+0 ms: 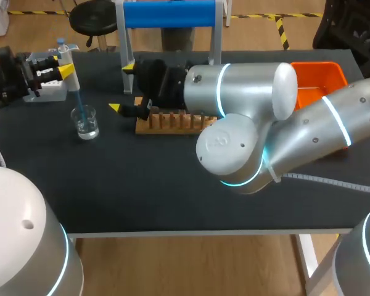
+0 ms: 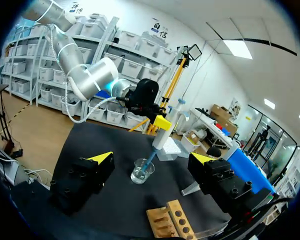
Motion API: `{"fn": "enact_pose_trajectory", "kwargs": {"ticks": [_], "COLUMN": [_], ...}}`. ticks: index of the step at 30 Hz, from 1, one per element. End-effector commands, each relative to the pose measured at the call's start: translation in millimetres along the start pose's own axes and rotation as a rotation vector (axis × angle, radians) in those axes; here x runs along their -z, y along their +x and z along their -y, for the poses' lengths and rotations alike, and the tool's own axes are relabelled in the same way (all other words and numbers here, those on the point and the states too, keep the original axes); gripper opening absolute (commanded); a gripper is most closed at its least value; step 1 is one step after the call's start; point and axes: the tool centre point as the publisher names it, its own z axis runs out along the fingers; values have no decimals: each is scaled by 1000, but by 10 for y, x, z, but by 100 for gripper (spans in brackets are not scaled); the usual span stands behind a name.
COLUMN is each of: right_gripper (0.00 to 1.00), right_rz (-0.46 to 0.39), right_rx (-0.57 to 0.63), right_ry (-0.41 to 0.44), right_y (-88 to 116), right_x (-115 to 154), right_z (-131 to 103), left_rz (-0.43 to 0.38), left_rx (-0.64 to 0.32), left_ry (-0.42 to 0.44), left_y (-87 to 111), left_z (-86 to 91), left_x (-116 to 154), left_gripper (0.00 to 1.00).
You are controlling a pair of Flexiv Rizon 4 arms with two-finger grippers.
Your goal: Invert the test tube, pick up the pipette, mount the tip to pipette, aspirate from beaker and dispense into the tube, eject the tip, return the pipette, and cap with the stopper.
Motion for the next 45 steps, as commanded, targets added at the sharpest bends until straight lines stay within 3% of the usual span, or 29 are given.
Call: {"fn": "enact_pose_trajectory", "kwargs": {"ticks": [1,10,27,39,45], "right_gripper": [100,100,100,100,100], "right_rz": [-148,-300,-470,-524,-529], "right_rx": [1,13,21,-34,-76], "right_ry": [45,-72,-284,-347,-339], "right_y": [-108,-111,-164,-309,-401], "right_x": [65,-45,-308,-534,-623], "right_z": [-136,-411,-837,-960,-1012], "left_rz": [-3,-3,-3,-3,-3], "left_rx": [-1,-1,-1,-1,-1], "left_ry": [2,2,2,2,2], "left_y": [-6,-6,-6,-6,-6], "left_z": [-6,-6,-6,-6,-6], "left_x": [7,7,7,7,7], "left_gripper": [0,0,0,0,0]}}
